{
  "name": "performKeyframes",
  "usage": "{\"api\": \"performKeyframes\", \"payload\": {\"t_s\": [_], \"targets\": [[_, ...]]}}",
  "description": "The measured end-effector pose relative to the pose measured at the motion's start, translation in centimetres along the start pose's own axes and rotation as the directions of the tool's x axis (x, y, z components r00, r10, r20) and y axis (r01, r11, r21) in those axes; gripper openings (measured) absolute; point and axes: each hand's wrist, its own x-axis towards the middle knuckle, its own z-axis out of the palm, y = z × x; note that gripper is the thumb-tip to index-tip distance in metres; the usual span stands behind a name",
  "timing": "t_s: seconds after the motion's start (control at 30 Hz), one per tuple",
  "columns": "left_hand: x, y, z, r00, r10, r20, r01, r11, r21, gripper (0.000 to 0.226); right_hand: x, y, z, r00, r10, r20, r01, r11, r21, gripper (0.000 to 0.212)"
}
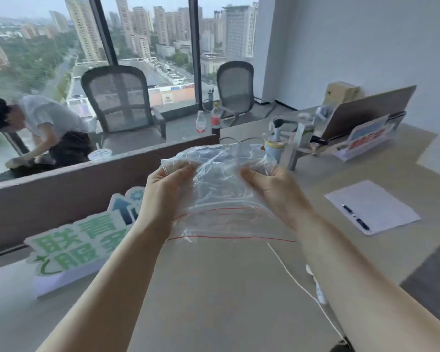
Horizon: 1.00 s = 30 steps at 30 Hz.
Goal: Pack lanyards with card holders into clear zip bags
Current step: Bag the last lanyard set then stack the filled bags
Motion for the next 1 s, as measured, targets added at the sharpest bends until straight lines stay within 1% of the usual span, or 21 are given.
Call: {"api": "performKeyframes", "payload": {"t_s": [0.07,0.13,0.23,0.27,0.33,0.37,0.4,0.5,0.57,0.63,0.77,0.87,0.9,1.0], "targets": [[0.2,0.0,4.2,0.998,-0.015,0.069,0.016,1.0,-0.015,0.018,-1.3,-2.0,-3.8,0.997,0.0,-0.077,-0.002,0.999,-0.036,0.049],[0.3,-0.7,8.3,0.99,-0.046,0.136,0.048,0.999,-0.013,0.019,-2.8,-3.2,-7.7,0.988,-0.009,-0.154,-0.001,0.998,-0.064,0.033],[0.1,-2.9,14.1,0.97,-0.107,0.218,0.113,0.994,-0.015,0.012,-5.2,-4.1,-13.5,0.967,-0.014,-0.255,-0.011,0.995,-0.096,0.022],[0.0,-3.7,16.1,0.964,-0.125,0.235,0.133,0.991,-0.02,0.007,-5.8,-4.1,-15.5,0.96,-0.02,-0.278,-0.008,0.995,-0.099,0.019],[-0.2,-5.2,20.4,0.951,-0.151,0.272,0.165,0.986,-0.03,0.008,-6.7,-4.2,-19.7,0.947,-0.036,-0.319,0.002,0.994,-0.107,0.023],[-0.3,-5.8,22.7,0.944,-0.156,0.292,0.171,0.985,-0.029,0.006,-7.1,-4.2,-21.8,0.942,-0.044,-0.334,0.008,0.994,-0.109,0.026],[-0.5,-6.5,24.9,0.938,-0.16,0.308,0.177,0.984,-0.027,0.009,-7.4,-4.1,-24.0,0.938,-0.054,-0.342,0.016,0.993,-0.113,0.024],[-0.8,-8.5,31.2,0.925,-0.175,0.337,0.193,0.981,-0.022,0.02,-8.2,-4.5,-30.5,0.926,-0.031,-0.377,0.001,0.997,-0.082,0.014],[-0.8,-9.9,35.1,0.915,-0.186,0.358,0.203,0.979,-0.01,0.027,-8.9,-5.0,-34.4,0.923,-0.011,-0.384,-0.006,0.999,-0.042,0.015],[-0.8,-11.2,38.6,0.91,-0.193,0.367,0.211,0.978,-0.008,0.03,-9.1,-5.3,-38.0,0.919,-0.004,-0.393,-0.02,0.998,-0.057,0.016],[0.1,-13.7,43.9,0.905,-0.229,0.36,0.242,0.97,0.009,0.021,-8.3,-5.4,-44.1,0.909,0.012,-0.416,-0.071,0.989,-0.128,0.016],[1.6,-15.8,46.8,0.887,-0.245,0.393,0.266,0.964,-0.001,0.035,-7.2,-4.9,-47.5,0.898,0.044,-0.437,-0.113,0.984,-0.134,0.018],[2.2,-16.5,47.6,0.885,-0.248,0.395,0.274,0.962,-0.009,0.033,-6.7,-4.6,-48.5,0.895,0.058,-0.442,-0.13,0.982,-0.135,0.018],[4.1,-18.7,49.3,0.889,-0.258,0.378,0.289,0.957,-0.027,0.008,-4.8,-3.6,-51.0,0.886,0.103,-0.453,-0.187,0.971,-0.146,0.017]]}}
